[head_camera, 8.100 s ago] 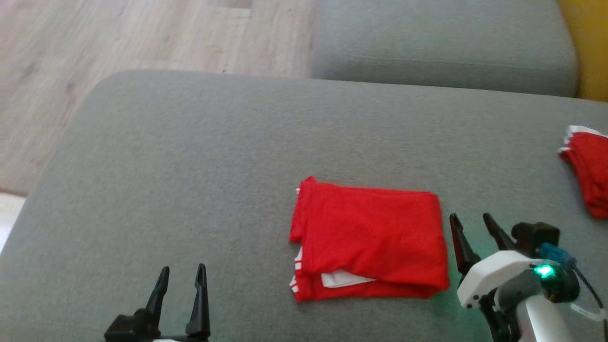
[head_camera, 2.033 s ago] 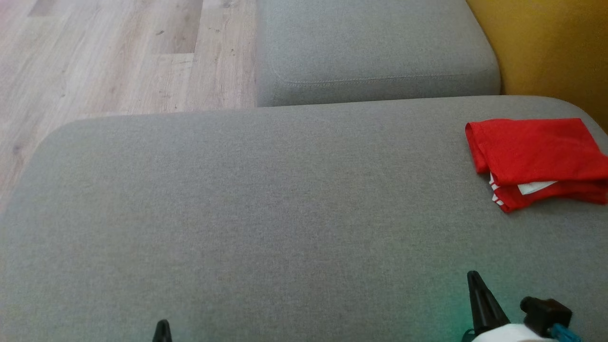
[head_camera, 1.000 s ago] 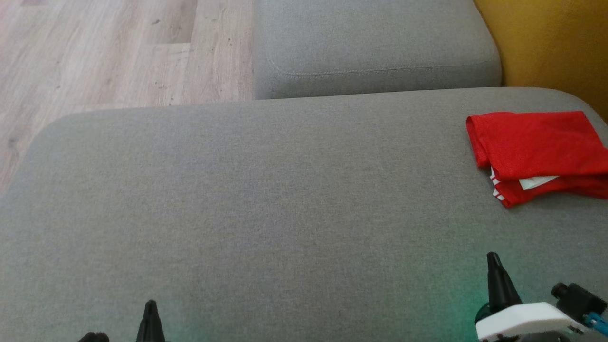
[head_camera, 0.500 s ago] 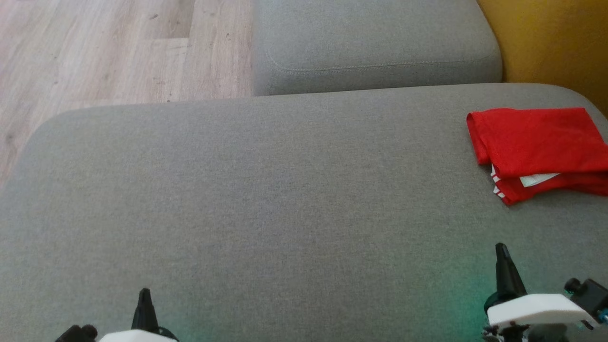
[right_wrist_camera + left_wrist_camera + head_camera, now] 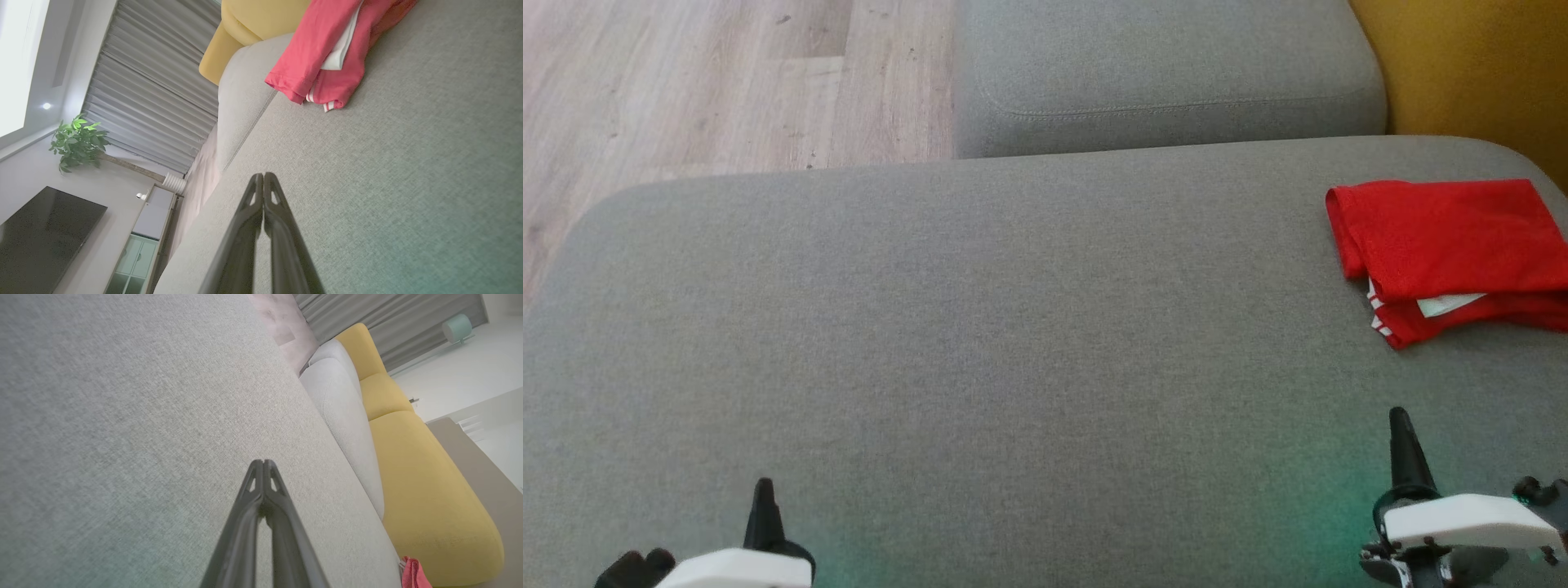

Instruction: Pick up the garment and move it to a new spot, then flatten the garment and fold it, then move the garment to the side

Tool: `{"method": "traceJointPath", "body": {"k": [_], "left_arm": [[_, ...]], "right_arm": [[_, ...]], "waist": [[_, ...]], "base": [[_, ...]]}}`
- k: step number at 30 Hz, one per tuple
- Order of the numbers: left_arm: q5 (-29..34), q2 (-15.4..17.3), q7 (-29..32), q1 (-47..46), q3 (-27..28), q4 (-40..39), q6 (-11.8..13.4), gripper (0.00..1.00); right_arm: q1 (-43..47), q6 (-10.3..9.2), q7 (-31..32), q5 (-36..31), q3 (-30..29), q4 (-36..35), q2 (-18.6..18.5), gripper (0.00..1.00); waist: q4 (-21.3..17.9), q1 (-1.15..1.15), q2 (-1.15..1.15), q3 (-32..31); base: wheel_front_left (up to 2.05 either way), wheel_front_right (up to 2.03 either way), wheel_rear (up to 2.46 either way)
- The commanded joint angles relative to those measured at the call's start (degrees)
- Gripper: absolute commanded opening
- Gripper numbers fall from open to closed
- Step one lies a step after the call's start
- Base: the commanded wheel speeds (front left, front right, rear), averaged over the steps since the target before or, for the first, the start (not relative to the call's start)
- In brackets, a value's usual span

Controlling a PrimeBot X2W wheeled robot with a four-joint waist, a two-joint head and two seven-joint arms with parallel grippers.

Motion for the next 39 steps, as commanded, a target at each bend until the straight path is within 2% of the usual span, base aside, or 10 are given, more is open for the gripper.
{"method": "traceJointPath", "body": {"k": [1, 39], "left_arm": [[-1.1, 0.1, 0.3, -3.4, 2.1, -1.8, -0.8, 0.00], [-18.7, -3.0, 6.6, -8.5, 10.9, -2.1, -7.0, 0.00]], "right_arm": [[-3.5, -0.02, 0.5, 1.6, 0.4, -2.2, -0.6, 0.00], [-7.4, -0.04, 5.9, 26.3, -2.8, -3.8, -0.7, 0.00]], "waist": [[0.0, 0.00, 0.00, 0.1], [-0.3, 0.00, 0.00, 1.9]], "base": [[0.00, 0.00, 0.00], [0.00, 0.00, 0.00]]}}
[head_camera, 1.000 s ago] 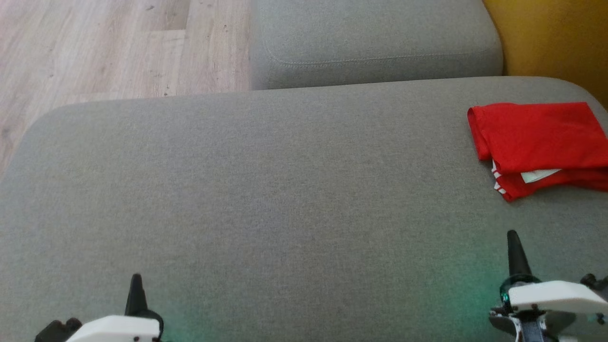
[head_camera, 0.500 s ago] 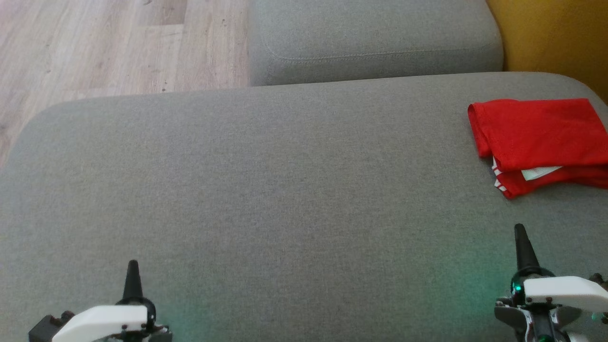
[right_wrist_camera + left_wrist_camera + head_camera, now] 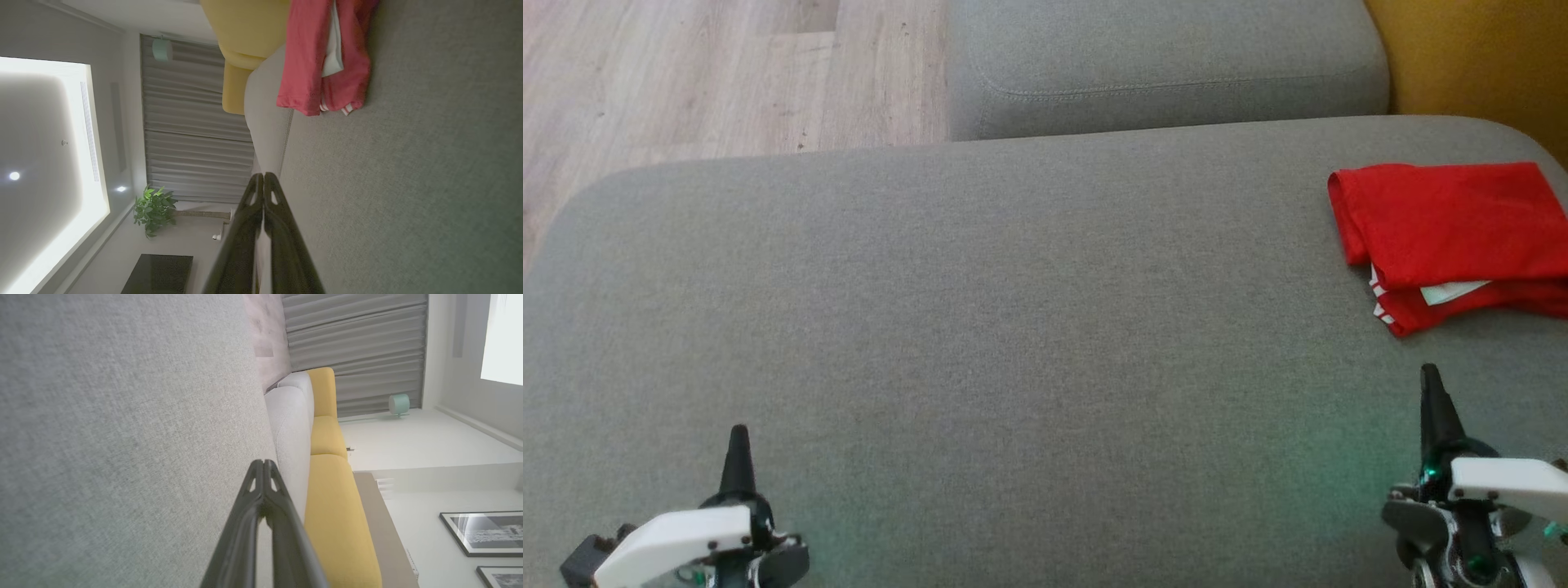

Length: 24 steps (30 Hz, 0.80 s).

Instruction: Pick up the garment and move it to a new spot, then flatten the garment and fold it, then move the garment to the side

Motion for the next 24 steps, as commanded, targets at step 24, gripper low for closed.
{"method": "traceJointPath", "body": {"k": [24], "left_arm": [[-7.3, -1.1, 2.8, -5.2, 5.9, -2.1, -2.8, 0.00]], "right_arm": [[-4.6, -0.04, 2.6, 10.3, -0.4, -3.1, -0.6, 0.00]], "waist": [[-0.1, 0.00, 0.00, 0.7]], "base": [[0.00, 0.00, 0.00]]}}
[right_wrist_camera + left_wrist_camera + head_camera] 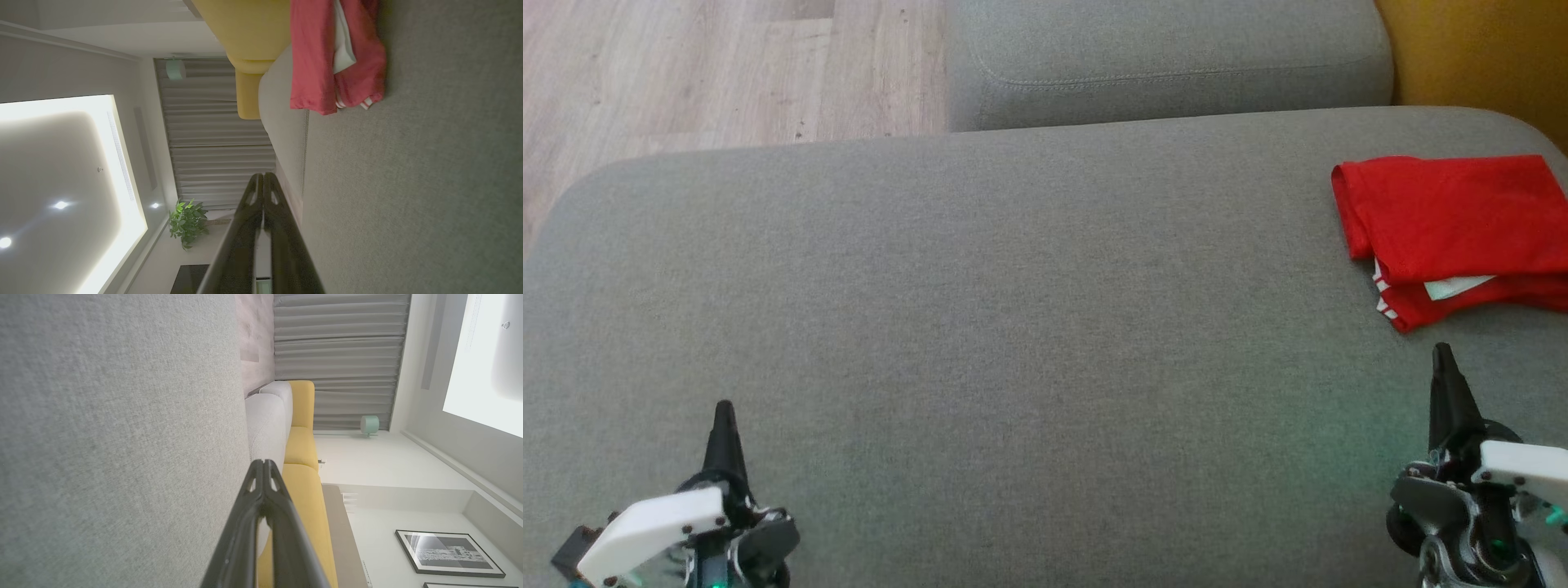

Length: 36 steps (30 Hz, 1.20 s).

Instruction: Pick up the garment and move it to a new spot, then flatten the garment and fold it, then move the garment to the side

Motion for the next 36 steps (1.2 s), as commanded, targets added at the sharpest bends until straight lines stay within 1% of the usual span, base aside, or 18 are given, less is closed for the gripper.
{"method": "traceJointPath", "body": {"k": [1, 36], "left_arm": [[-0.4, 0.3, 0.3, -2.8, 2.3, -2.0, -0.4, 0.00], [-0.3, 0.2, 0.4, -2.8, 2.4, -2.1, -0.4, 0.00]], "right_arm": [[-2.8, -0.04, 0.4, 0.5, 1.2, -2.2, -0.6, 0.00], [-2.8, -0.04, 0.5, 0.4, 1.0, -2.2, -0.5, 0.00]], "waist": [[0.0, 0.00, 0.00, 0.0], [0.0, 0.00, 0.00, 0.0]], "base": [[0.00, 0.00, 0.00], [0.00, 0.00, 0.00]]}}
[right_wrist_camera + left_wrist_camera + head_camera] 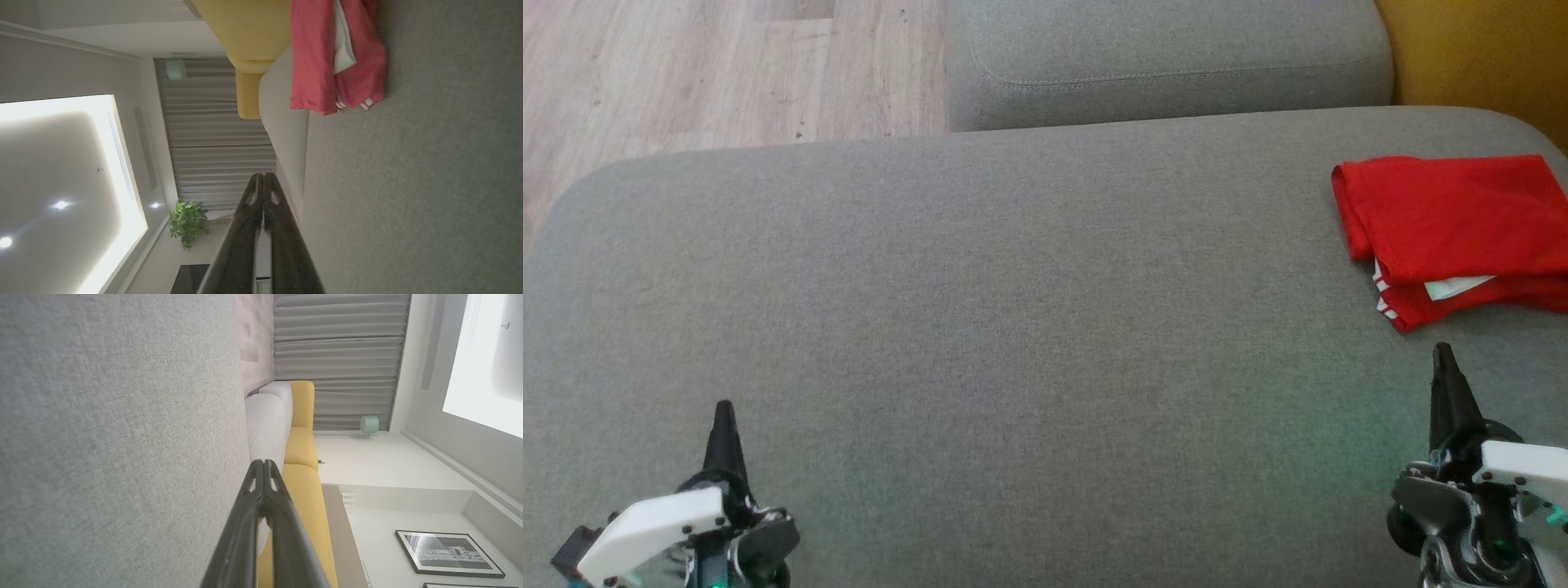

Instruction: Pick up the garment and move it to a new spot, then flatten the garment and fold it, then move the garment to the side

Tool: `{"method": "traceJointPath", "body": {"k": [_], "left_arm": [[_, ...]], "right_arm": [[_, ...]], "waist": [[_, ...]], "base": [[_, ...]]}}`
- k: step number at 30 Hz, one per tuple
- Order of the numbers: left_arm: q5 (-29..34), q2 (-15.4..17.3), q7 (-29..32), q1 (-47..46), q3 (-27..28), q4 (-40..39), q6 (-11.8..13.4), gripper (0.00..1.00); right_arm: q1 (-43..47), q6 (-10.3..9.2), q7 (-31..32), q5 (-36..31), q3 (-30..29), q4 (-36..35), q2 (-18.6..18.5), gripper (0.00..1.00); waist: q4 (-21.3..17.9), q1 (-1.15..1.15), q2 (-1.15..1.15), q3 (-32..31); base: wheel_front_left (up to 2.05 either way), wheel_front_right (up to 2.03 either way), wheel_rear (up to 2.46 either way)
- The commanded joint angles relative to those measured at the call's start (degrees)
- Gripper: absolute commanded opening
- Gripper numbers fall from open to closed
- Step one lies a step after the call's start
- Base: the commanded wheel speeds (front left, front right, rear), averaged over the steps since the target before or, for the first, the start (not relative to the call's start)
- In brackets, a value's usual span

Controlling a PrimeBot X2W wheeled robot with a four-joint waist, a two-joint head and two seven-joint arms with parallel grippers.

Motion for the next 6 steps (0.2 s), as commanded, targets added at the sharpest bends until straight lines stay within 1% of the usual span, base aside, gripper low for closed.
{"method": "traceJointPath", "body": {"k": [1, 6], "left_arm": [[-0.3, 0.2, 0.4, -2.8, 2.3, -2.1, -0.4, 0.00], [-0.3, 0.2, 0.4, -2.8, 2.3, -2.1, -0.4, 0.00]], "right_arm": [[-2.8, -0.04, 0.3, 0.4, 1.2, -2.2, -0.5, 0.00], [-2.8, -0.04, 0.3, 0.3, 1.1, -2.2, -0.5, 0.00]], "waist": [[0.0, 0.00, 0.00, 0.0], [0.0, 0.00, 0.00, 0.0]], "base": [[0.00, 0.00, 0.00], [0.00, 0.00, 0.00]]}}
